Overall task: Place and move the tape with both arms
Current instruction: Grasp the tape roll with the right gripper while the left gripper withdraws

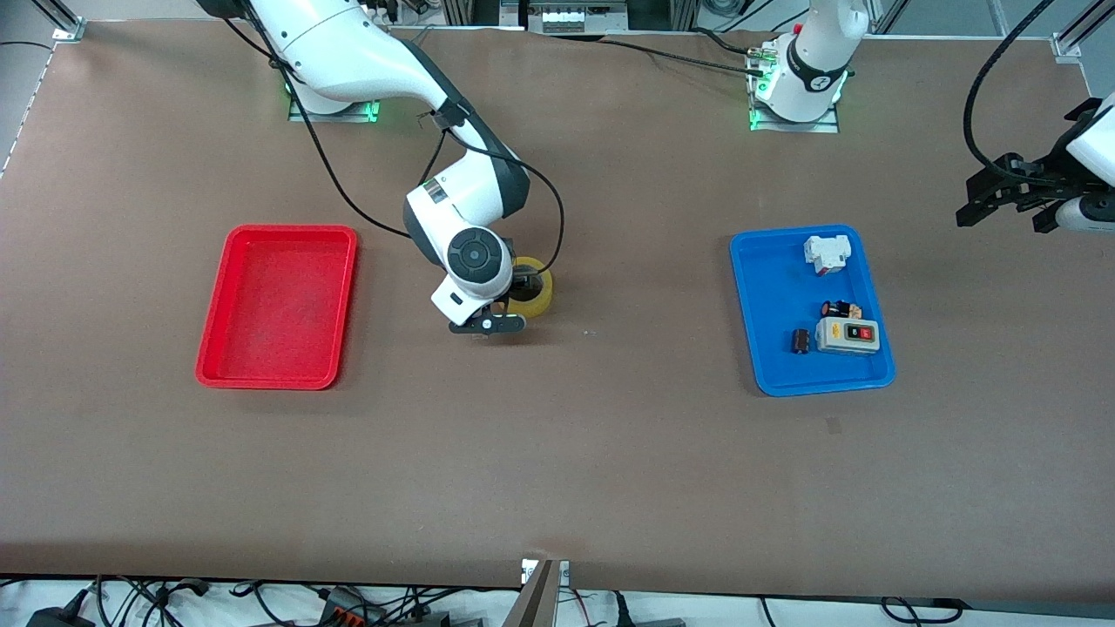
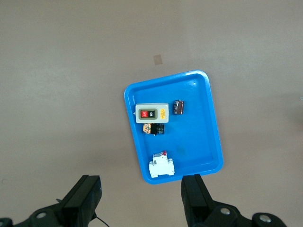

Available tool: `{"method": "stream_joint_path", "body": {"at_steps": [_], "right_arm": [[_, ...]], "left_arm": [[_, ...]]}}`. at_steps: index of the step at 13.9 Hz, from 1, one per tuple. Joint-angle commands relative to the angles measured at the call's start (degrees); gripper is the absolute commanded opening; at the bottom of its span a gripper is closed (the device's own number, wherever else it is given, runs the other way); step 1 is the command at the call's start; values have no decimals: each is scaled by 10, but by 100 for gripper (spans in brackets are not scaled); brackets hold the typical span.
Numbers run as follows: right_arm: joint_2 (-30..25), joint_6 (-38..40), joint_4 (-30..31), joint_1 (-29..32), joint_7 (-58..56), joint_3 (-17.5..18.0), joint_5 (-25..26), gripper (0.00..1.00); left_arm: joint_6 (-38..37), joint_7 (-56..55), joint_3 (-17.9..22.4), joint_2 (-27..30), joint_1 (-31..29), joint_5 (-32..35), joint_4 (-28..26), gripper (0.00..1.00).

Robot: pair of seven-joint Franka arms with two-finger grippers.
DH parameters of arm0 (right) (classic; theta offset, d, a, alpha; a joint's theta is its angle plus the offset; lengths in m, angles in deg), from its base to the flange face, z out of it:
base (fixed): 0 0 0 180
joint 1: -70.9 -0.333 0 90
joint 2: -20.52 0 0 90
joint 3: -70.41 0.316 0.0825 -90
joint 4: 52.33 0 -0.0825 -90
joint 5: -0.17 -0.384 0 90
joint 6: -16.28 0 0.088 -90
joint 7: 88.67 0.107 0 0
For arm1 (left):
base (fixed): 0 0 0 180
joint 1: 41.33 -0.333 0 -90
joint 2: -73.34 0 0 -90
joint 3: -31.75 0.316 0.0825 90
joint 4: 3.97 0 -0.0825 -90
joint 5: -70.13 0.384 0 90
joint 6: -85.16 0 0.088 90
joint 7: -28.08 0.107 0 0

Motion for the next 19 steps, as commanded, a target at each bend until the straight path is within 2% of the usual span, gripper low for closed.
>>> {"method": "stream_joint_path", "body": {"at_steps": [1, 2, 3, 5, 9, 12, 15, 17, 19], "right_arm": [[-4, -9, 5, -7, -3, -3, -20, 100], [-4, -10, 5, -7, -3, -3, -20, 100], [-4, -12, 5, -7, -3, -3, -20, 94], [-4, -12, 5, -7, -3, -3, -20, 63], [2, -16, 3, -7, -3, -4, -21, 38], [0, -15, -3, -2, -3, -4, -21, 10], [-52, -5, -7, 13, -6, -11, -21, 5], [-98, 13, -7, 57, -13, -11, -17, 5], [-126, 79, -4, 136, -73, -12, -14, 6]], "left_arm": [[-1, 9, 11, 20, 12, -11, -16, 100], [-2, 9, 11, 21, 8, -24, -16, 100], [-3, 9, 11, 23, 6, -35, -16, 100], [-10, 9, 12, 28, 3, -52, -14, 100], [-3, 11, 14, 25, -1, -45, -14, 100], [3, 38, 14, 24, -2, -24, -16, 100], [3, 30, 16, 22, -3, -24, -17, 100], [-8, 27, 12, 24, -3, -24, -15, 100], [-50, 23, 8, 26, -3, -24, -8, 100]]}}
